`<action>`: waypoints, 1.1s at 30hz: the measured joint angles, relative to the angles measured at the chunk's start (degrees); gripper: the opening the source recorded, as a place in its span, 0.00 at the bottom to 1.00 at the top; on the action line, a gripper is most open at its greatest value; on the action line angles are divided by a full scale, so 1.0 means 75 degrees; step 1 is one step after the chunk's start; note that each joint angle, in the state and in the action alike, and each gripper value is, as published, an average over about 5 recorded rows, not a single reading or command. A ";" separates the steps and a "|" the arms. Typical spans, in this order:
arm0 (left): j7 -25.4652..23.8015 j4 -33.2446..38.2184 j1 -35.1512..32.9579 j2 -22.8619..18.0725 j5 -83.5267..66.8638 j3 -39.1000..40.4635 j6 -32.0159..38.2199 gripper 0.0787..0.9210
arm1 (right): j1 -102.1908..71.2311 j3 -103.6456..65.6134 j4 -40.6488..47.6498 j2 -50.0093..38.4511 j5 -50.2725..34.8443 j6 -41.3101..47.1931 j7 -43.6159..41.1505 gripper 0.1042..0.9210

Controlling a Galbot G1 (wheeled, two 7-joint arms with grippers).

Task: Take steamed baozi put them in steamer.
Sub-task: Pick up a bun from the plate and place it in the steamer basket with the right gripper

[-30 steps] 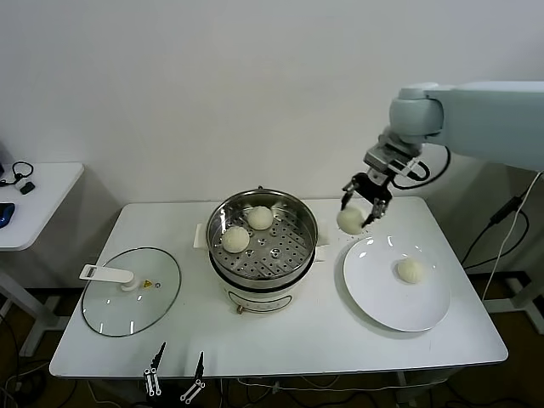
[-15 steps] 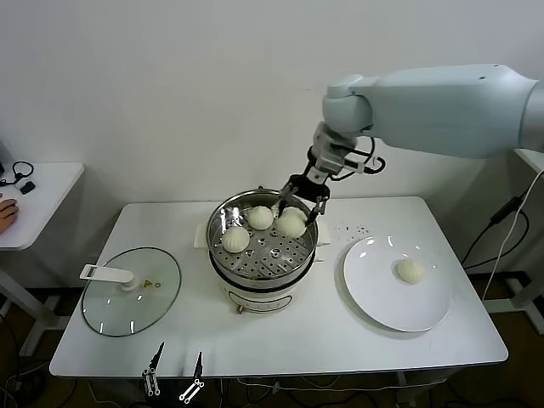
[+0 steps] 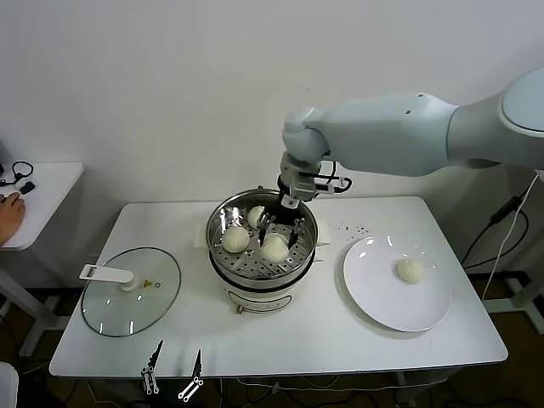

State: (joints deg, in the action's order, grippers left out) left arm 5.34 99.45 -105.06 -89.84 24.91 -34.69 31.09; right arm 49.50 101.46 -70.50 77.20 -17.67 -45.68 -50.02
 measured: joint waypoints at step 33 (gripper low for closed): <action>0.0023 -0.0105 0.0080 0.0056 -0.0082 -0.0098 0.0051 0.88 | -0.0809 0.0076 0.1196 0.0935 0.0046 -0.0201 -0.0106 0.88</action>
State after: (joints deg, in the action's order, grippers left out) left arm 5.51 98.67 -104.46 -89.42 24.29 -35.42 31.47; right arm 43.43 102.02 -61.52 84.21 -17.33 -47.19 -50.82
